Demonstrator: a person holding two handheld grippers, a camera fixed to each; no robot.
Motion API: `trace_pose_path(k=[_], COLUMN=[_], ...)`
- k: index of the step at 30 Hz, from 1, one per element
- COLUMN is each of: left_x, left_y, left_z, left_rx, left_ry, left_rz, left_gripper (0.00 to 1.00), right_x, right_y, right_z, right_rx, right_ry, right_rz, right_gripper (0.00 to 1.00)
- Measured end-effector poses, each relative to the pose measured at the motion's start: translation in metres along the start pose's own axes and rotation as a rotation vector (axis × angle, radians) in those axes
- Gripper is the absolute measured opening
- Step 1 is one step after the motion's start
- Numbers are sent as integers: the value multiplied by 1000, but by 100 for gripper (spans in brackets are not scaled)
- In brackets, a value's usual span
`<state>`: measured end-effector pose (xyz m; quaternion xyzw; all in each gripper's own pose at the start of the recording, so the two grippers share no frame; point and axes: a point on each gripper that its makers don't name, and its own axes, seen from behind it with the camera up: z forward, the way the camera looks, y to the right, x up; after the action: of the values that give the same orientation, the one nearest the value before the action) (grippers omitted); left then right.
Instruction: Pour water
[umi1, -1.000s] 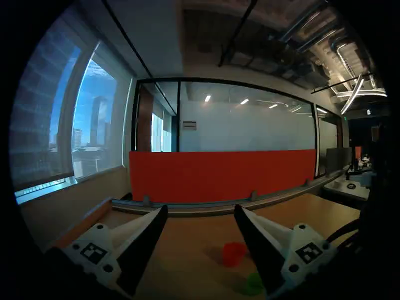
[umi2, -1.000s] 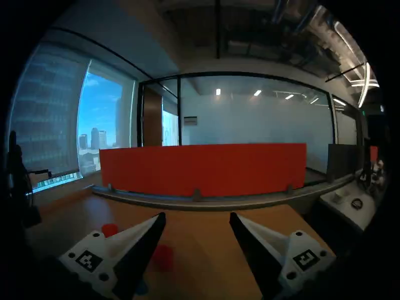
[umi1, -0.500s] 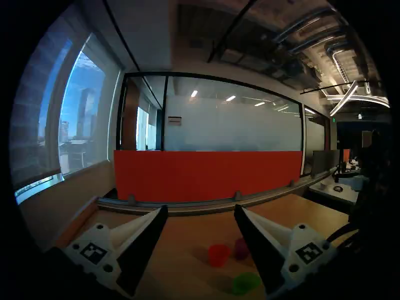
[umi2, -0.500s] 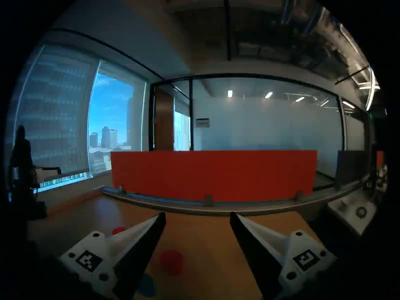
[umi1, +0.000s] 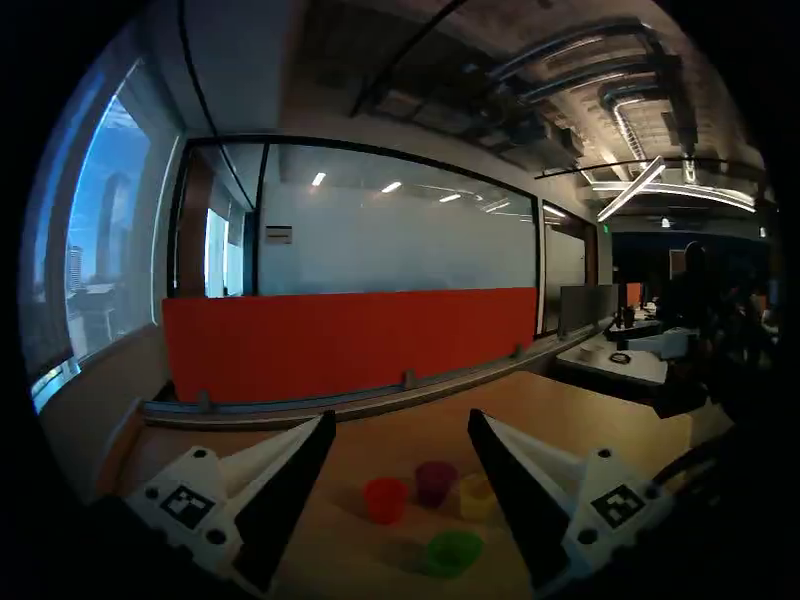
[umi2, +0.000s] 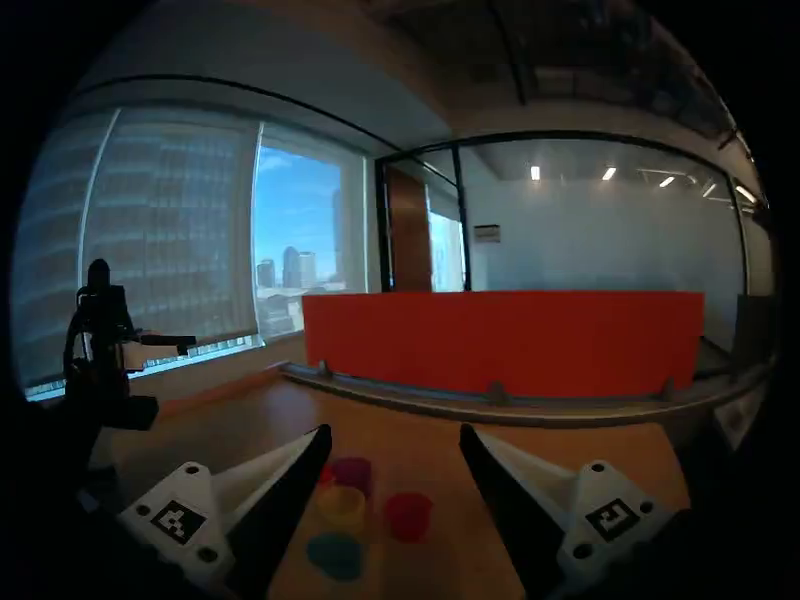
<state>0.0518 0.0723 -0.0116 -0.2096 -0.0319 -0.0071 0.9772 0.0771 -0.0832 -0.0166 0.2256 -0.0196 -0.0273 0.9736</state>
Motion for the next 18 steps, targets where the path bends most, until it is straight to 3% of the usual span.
trace_pose_path(k=[9,18], left_x=[6,-15], left_y=[28,35], left_z=[-1,0], left_rx=[-133,-197], left_ry=[-19,-100], left_rz=[-48,-26], left_gripper=[98,98], right_x=[1,-20], right_y=[-17,-36], right_z=[1,2], right_rx=[83,168], right_ry=[-39,-138], right_rz=[-20,-68], right_gripper=[99,99])
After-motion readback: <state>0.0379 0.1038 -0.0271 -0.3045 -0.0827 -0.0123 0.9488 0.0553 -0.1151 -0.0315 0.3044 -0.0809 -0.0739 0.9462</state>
